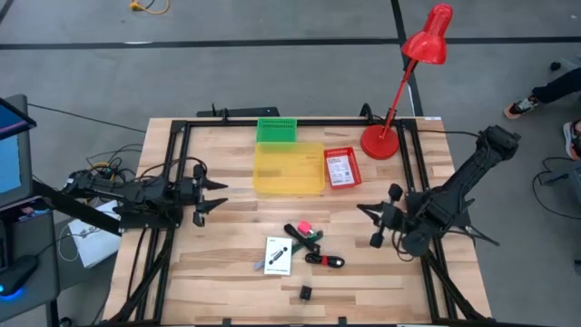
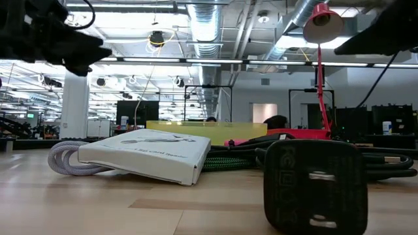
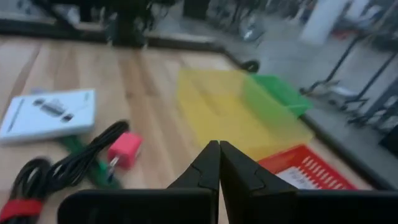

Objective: Pick and place items into bin
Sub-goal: Put the white card reader box into the red bin

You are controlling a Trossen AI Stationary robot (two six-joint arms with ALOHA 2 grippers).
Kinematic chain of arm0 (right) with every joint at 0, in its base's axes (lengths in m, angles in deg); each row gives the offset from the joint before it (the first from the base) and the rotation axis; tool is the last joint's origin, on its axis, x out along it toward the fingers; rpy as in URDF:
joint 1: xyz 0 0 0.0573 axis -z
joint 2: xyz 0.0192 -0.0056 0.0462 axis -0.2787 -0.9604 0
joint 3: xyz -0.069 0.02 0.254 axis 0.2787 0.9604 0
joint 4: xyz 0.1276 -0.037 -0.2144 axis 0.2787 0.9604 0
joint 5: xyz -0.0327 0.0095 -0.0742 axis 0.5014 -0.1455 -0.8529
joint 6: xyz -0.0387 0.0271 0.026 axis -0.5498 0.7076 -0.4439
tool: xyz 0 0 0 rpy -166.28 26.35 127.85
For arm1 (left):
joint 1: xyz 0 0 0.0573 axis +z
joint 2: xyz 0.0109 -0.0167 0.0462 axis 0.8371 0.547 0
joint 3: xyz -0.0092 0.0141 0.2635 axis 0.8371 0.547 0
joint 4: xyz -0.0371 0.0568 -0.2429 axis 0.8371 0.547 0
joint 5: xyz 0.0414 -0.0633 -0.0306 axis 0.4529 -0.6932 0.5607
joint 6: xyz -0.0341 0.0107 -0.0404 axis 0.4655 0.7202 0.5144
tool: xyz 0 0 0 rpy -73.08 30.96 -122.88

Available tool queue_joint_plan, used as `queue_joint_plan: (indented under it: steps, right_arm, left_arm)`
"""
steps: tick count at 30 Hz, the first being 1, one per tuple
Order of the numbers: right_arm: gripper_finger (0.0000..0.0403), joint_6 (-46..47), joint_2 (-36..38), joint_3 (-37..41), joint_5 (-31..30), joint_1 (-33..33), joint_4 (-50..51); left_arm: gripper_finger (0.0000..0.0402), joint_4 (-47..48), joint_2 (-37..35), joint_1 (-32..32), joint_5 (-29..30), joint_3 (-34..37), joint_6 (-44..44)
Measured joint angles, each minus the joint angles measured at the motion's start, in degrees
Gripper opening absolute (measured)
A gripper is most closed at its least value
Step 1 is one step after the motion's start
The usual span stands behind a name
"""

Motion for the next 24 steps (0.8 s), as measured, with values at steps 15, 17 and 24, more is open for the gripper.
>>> queue_joint_plan:
  steps: [15, 17, 24]
  right_arm:
    - [0.0, -0.17, 0.13, 2.33, -21.79, -3.16, -4.22]
    - [0.0, 0.0, 0.74, 2.31, -21.18, -2.15, -4.42]
    - [0.0, 0.03, 0.72, 2.29, -18.83, -2.36, -5.41]
  left_arm:
    - [0.0185, -0.58, 0.02, 0.05, 18.9, -0.58, 4.79]
    - [0.0185, -0.59, 0.02, 0.07, 18.4, -0.66, 7.13]
    - [0.0185, -0.75, 0.54, -0.08, 4.85, -0.75, 10.73]
